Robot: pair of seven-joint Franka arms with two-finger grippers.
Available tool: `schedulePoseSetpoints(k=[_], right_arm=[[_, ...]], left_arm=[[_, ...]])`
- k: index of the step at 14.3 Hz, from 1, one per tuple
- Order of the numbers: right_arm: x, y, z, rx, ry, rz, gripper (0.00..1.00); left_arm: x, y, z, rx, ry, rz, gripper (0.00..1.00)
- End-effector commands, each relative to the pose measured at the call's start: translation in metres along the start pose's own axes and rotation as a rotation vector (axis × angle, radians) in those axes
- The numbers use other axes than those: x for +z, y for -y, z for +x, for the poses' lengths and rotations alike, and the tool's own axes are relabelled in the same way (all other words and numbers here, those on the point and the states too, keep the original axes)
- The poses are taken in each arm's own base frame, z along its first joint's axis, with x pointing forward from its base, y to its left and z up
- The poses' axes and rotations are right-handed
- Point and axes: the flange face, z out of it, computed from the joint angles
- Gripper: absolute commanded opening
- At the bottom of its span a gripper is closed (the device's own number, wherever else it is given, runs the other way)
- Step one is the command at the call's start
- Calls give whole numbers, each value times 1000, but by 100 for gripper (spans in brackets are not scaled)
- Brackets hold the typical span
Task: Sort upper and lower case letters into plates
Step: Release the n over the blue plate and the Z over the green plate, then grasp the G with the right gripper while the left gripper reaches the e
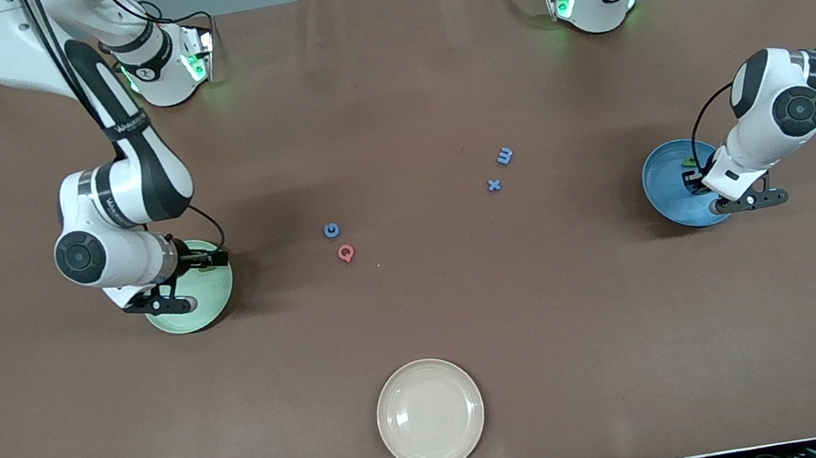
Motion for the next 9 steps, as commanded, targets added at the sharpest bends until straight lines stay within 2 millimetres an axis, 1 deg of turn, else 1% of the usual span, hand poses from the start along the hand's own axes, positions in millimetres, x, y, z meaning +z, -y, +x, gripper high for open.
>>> schedulePoseSetpoints(k=[1,2,3,4,5,6,7,8,9], right_arm=[[-3,55,-28,65,-19,3,100],[1,73,-36,64,-36,2,100],[4,100,-49,69,-74,8,100],[5,120,-60,98,-97,16,100],[7,134,-67,109,-116,22,100],[10,146,-75,115,-137,32,100],[14,152,-80,130,-149,38,100],[20,161,-86,136,-166,45,100],[31,169,-91,143,-181,51,100]], left_arm=[[5,6,-4,31,-24,6,18],[5,7,-3,33,-28,4,18],[5,7,-3,32,-28,6,18],[4,7,-3,32,-30,6,18],[4,7,-2,34,-31,7,23],[2,7,-1,34,-35,7,37],[-4,8,1,36,-39,19,66],[-11,2,3,49,-44,27,86],[-21,-7,4,58,-40,35,95]])
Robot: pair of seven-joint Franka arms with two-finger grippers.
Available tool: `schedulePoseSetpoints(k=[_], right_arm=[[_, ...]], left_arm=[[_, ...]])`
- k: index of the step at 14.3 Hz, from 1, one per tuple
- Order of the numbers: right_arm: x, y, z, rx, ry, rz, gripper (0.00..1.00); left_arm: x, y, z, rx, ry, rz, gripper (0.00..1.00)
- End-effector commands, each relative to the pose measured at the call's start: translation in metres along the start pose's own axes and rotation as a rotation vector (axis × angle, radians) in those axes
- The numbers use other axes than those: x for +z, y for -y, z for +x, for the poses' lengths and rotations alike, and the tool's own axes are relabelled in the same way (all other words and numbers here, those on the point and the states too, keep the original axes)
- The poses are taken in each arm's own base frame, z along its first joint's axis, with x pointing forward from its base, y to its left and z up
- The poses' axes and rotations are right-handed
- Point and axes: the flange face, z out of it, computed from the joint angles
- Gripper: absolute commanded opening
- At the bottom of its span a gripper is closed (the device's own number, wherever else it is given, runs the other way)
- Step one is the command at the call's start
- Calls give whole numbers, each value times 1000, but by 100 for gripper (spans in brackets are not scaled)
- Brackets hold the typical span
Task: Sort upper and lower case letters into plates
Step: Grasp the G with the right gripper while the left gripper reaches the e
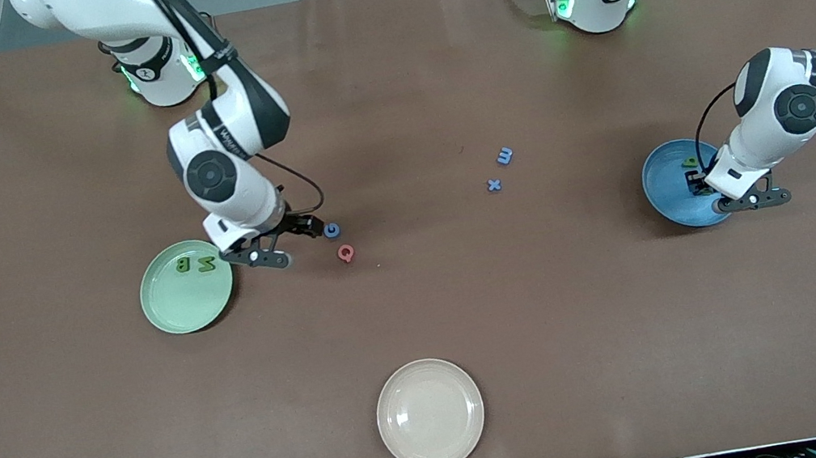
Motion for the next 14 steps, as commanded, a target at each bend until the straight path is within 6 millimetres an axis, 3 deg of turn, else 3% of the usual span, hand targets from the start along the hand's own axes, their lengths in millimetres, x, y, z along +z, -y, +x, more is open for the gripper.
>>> schedulePoseSetpoints(k=[1,5,9,12,14], right_arm=[[23,10,-16,48,-40,23,100],[56,29,-33,33,-79,28,98],[74,36,-40,22,-98,29,90],[80,39,-46,9,-96,20,74],[82,40,-50,3,-95,17,65]], left_arm=[[-29,-20,5,47,-8,36,99],[-87,-72,13,21,47,10,99],[-115,-134,10,91,43,-45,99],[-136,-202,-2,221,5,-62,99],[-138,-238,-12,293,8,-76,99]])
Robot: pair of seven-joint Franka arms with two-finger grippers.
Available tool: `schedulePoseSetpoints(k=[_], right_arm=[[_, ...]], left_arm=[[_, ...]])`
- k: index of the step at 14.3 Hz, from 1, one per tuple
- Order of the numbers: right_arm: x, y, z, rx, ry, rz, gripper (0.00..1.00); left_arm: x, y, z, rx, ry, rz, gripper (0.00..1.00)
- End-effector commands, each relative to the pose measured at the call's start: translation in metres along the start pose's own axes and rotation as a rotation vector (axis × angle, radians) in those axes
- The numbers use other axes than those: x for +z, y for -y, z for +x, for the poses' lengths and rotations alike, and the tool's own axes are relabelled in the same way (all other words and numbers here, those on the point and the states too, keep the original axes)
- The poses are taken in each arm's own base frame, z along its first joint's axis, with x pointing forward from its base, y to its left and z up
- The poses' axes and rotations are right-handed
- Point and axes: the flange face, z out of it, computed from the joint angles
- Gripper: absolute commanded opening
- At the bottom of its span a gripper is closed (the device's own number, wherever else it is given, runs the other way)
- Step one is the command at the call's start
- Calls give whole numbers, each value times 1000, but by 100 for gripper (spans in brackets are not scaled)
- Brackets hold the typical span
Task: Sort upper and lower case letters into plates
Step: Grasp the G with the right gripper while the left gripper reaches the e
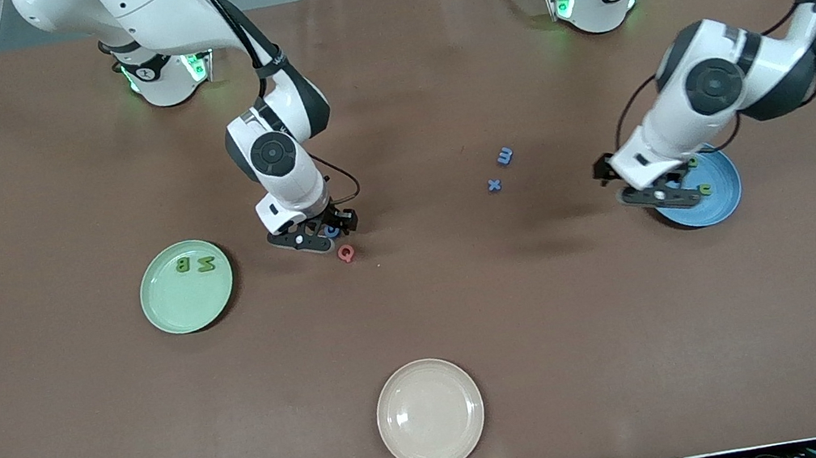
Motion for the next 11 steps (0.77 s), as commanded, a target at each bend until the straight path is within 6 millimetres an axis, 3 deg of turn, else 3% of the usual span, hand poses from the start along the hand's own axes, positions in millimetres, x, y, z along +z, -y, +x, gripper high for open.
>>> schedulePoseSetpoints(k=[1,4,8,9,11], right_arm=[[2,2,-7,5,-7,-2,62],[5,1,-9,2,-5,-8,47],[4,-1,-4,11,-6,-8,9],[4,-3,0,18,-6,-8,4],[-2,-9,13,35,-16,-7,3]], left_arm=[[3,-51,-6,94,19,-20,99],[13,-113,-21,214,27,-24,99],[29,-154,-39,255,-9,-91,100],[34,-163,-44,246,-18,-104,99],[46,-176,-58,260,-9,-112,99]])
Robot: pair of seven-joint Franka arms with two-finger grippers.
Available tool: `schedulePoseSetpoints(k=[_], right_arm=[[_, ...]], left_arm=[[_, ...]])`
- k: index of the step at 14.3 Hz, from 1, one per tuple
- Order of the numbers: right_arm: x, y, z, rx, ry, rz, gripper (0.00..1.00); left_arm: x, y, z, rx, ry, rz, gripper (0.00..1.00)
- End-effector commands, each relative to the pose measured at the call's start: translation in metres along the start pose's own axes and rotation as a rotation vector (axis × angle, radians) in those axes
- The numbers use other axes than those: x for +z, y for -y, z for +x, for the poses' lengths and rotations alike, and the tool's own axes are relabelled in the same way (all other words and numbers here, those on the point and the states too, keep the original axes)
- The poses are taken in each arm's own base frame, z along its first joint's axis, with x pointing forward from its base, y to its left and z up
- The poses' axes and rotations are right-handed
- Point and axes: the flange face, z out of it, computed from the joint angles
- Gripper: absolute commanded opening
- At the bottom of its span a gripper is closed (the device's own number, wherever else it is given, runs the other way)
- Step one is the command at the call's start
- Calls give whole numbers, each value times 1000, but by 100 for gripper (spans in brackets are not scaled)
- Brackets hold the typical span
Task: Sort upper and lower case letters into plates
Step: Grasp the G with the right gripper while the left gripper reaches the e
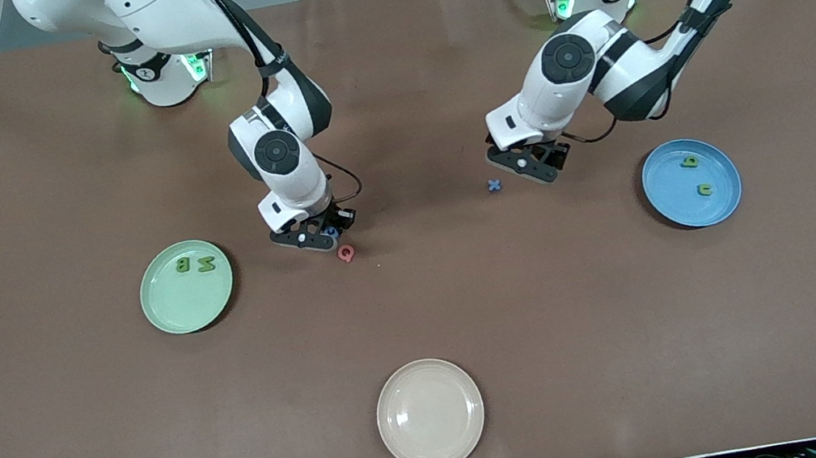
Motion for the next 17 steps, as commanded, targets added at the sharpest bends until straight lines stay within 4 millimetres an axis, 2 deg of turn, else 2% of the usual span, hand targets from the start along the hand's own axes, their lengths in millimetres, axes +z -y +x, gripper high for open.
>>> schedulePoseSetpoints(k=[1,5,8,10,13,15,17], right_arm=[[-9,-10,17,35,-18,5,1],[-41,-39,55,8,-29,-11,0],[-71,-90,95,-46,12,-61,0],[-77,-126,120,-96,21,-84,0],[-81,-184,155,-182,30,-107,0],[-81,-229,179,-214,36,-104,0],[-76,-250,187,-223,41,-107,0]], left_arm=[[17,-12,-12,-8,1,-20,95],[31,-32,-19,-64,7,-27,79],[47,-36,-23,-90,-5,-40,72],[52,-38,-25,-93,2,-33,72],[63,-29,-28,-87,0,9,72],[77,-25,-31,-90,4,36,72],[83,-25,-32,-88,-4,34,72]])
